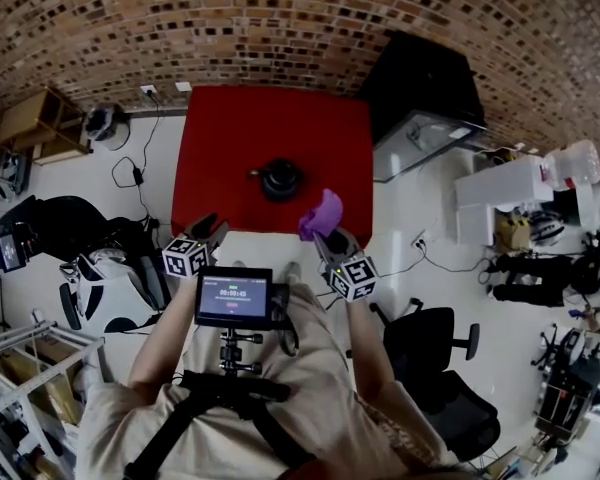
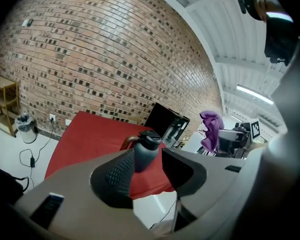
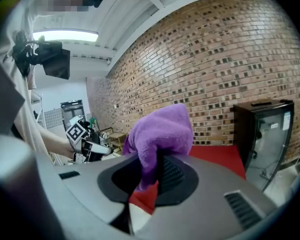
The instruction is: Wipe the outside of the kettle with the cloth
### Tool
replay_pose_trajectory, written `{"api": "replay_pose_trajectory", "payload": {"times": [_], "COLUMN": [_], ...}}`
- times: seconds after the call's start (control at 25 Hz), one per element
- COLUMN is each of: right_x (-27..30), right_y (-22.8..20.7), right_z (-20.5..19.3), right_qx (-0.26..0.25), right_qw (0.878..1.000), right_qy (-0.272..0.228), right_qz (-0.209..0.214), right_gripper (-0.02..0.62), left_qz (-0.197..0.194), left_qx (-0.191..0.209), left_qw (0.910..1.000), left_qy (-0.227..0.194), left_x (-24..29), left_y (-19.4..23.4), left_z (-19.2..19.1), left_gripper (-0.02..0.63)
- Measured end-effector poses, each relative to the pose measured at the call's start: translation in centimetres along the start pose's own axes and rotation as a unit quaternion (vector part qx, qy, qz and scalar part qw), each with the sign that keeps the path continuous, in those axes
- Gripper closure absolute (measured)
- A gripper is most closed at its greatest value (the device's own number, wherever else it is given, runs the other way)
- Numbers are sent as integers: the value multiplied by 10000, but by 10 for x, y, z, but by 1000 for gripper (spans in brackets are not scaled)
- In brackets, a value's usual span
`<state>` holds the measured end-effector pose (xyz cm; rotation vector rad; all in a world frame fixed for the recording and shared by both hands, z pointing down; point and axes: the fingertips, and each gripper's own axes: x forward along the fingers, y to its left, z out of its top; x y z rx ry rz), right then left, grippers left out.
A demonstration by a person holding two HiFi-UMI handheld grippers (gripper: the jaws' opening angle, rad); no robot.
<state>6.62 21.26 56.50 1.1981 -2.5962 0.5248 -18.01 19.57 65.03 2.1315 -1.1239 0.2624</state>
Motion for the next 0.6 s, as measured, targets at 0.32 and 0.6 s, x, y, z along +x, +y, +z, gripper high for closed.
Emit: {"api": "replay_pose_trajectory", "payload": {"times": [0.32,0.6], "right_x": [-6,-13], "right_y": [-13,-26], "right_z": [-1,-6], "right_qx": [50,213], "right_qw": [9999,9997], "right_qy": [-18,-29], "right_qz": [101,143], "right_gripper": [512,512], "left_qz": [69,50], "left_qx": [-206,-382], "left_qw": [9998,9993], "left_qy": [-19,27], "left_x": [12,19], "left_y": [-14,-20], "left_z": [-7,-12], "left_gripper": [447,457]}}
